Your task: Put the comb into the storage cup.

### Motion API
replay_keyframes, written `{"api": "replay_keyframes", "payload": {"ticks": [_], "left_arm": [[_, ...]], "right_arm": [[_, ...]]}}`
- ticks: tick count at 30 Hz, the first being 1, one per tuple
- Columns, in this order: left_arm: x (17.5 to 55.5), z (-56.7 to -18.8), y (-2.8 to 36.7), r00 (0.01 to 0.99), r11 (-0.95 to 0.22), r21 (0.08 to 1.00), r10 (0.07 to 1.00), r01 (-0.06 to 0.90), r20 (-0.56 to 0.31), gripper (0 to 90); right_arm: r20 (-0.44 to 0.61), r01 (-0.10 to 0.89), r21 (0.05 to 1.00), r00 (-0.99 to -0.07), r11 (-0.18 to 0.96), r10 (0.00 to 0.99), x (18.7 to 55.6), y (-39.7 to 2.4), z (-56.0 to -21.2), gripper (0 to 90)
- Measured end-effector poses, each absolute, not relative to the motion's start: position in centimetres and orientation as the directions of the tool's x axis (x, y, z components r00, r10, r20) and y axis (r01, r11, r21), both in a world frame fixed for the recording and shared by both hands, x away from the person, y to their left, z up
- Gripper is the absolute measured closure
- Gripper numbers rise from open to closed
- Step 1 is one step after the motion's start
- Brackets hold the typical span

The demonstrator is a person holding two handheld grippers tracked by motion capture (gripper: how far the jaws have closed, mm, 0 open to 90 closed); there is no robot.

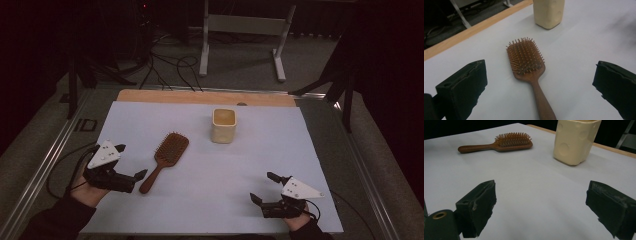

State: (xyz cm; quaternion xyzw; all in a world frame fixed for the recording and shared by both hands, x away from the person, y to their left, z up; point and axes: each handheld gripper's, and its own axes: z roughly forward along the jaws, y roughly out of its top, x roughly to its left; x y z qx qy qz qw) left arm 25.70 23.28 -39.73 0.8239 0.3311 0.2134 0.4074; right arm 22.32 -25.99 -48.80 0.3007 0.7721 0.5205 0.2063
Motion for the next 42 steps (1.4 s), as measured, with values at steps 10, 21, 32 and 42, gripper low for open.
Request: {"api": "replay_keyframes", "payload": {"ticks": [10, 21, 32, 42], "left_arm": [[27.1, -41.1, 22.4, 0.668, -0.437, 0.787, 0.743, 0.436, 0.042, 0.0], [28.0, -42.4, 21.2, 0.656, -0.455, 0.754, 0.753, 0.473, 0.043, 0.0], [29.1, -44.3, 19.9, 0.644, -0.498, 0.689, 0.763, 0.526, 0.060, 0.0], [30.1, -45.2, 18.7, 0.652, -0.533, 0.618, 0.757, 0.578, 0.042, 0.0]], "right_arm": [[-0.005, 0.252, 0.926, -0.735, 0.280, 0.678, 22.3, -25.9, -48.8, 9.4], [-0.001, 0.252, 0.927, -0.737, 0.277, 0.676, 22.3, -25.9, -48.8, 9.4], [0.001, 0.253, 0.927, -0.738, 0.276, 0.675, 22.3, -25.9, -48.8, 9.4], [0.002, 0.254, 0.927, -0.739, 0.275, 0.674, 22.3, -25.9, -48.8, 9.4]]}}
